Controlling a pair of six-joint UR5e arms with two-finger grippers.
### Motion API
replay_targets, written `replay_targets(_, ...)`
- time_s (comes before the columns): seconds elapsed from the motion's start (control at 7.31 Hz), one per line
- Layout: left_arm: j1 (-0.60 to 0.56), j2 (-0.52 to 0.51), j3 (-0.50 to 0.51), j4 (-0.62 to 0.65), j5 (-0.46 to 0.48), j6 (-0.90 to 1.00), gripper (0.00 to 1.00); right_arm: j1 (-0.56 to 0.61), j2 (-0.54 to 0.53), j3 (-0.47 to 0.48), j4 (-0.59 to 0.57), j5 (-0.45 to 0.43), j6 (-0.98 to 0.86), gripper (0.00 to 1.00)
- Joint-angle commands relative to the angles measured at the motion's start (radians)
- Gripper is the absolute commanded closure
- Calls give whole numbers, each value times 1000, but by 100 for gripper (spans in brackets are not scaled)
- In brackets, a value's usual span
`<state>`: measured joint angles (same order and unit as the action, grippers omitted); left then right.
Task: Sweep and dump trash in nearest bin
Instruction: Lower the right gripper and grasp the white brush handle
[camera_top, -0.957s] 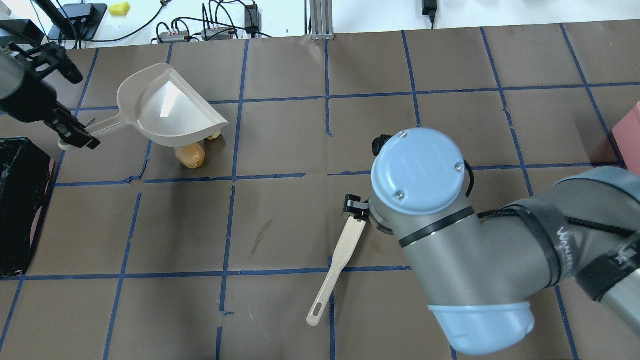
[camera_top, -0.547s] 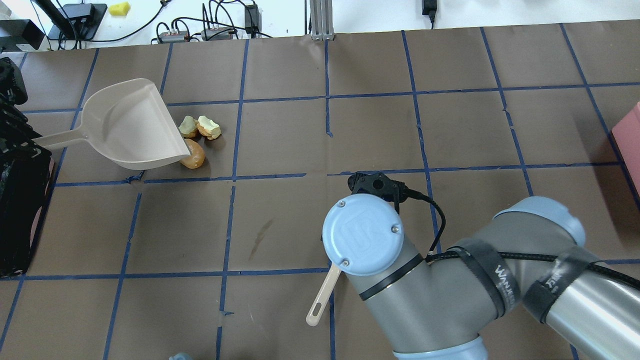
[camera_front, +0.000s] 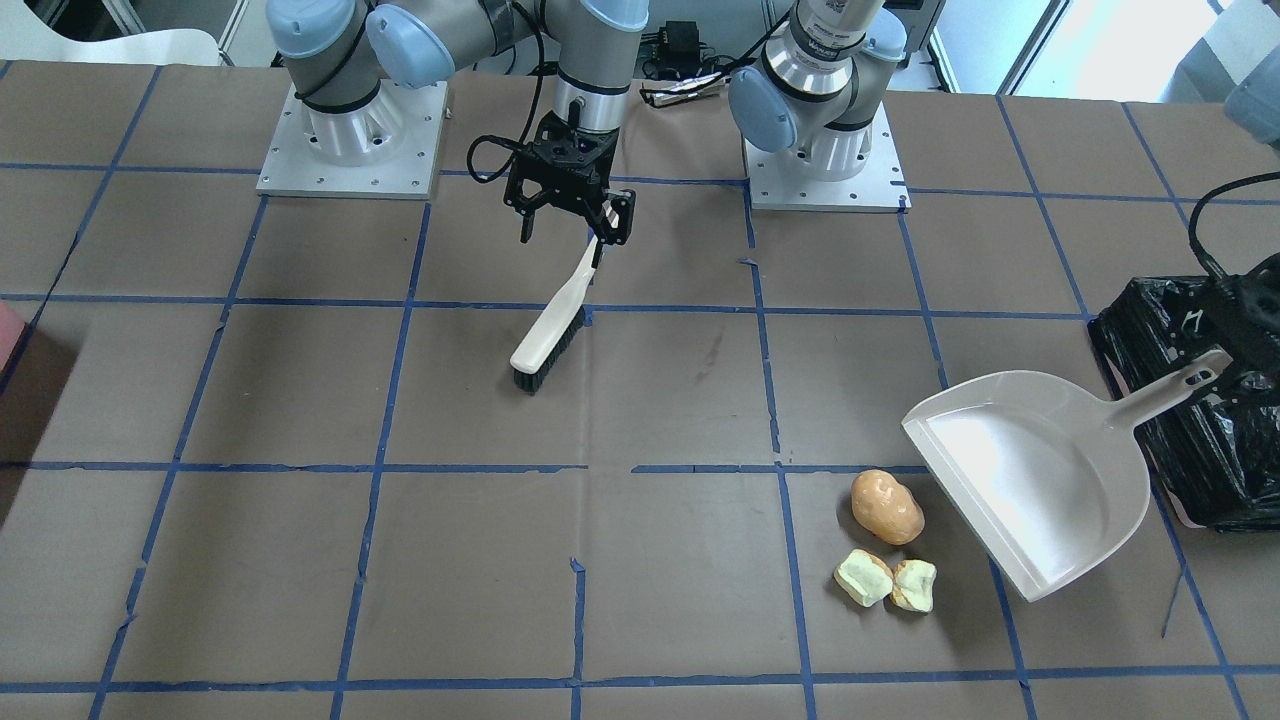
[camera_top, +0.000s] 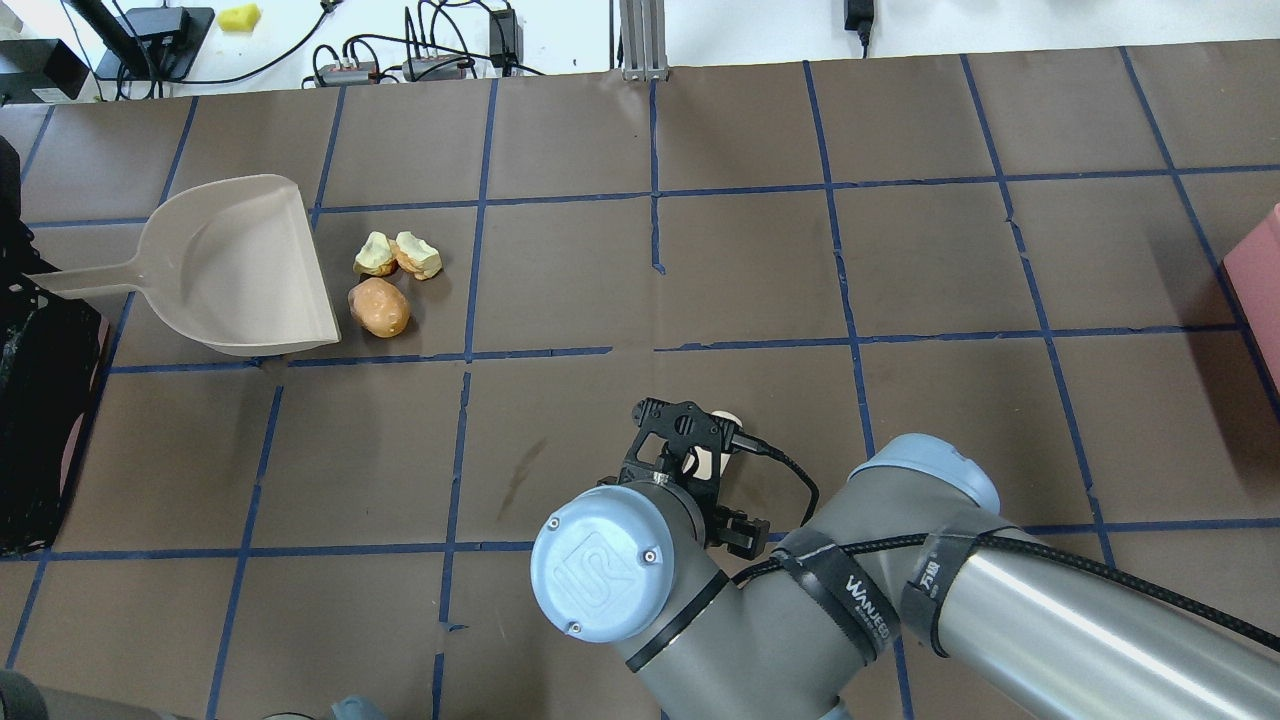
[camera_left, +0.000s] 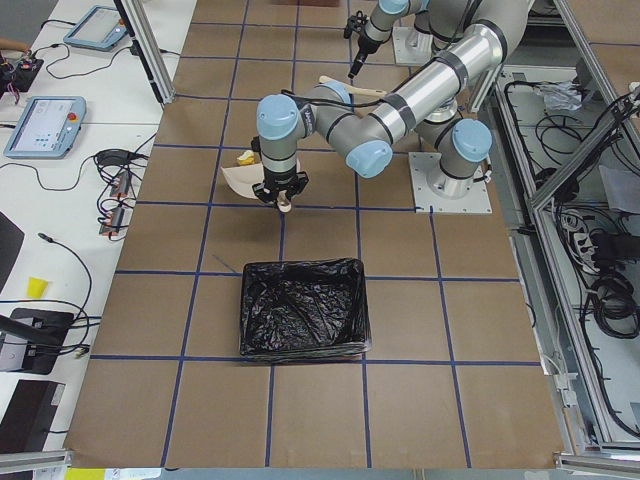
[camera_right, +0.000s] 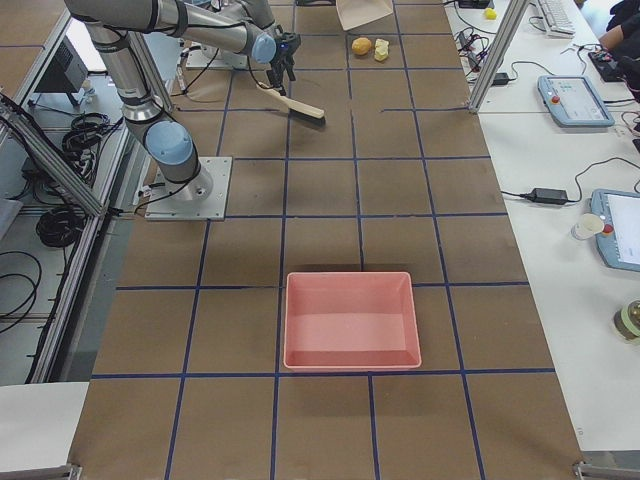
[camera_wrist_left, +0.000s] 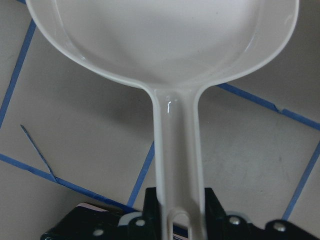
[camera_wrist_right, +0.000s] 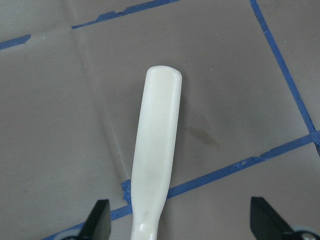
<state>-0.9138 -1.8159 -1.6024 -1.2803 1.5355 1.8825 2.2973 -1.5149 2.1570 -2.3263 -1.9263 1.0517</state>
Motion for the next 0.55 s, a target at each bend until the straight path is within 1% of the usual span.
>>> replay_targets(0.0, 0, -121, 111, -7, 66, 52, 94, 42, 45, 6, -15, -38, 82, 3)
replay_targets(0.14, 0, -172, 160, -36, 69, 55, 94, 68, 89, 6, -68, -62, 115, 3)
replay_targets(0.27, -13, -187, 168, -37, 69, 53, 94, 89, 128, 6, -102, -74, 154, 3)
replay_targets(0.41, -42, -200, 176, -31, 69, 53, 93, 106, 148, 6, -110, -85, 165, 3)
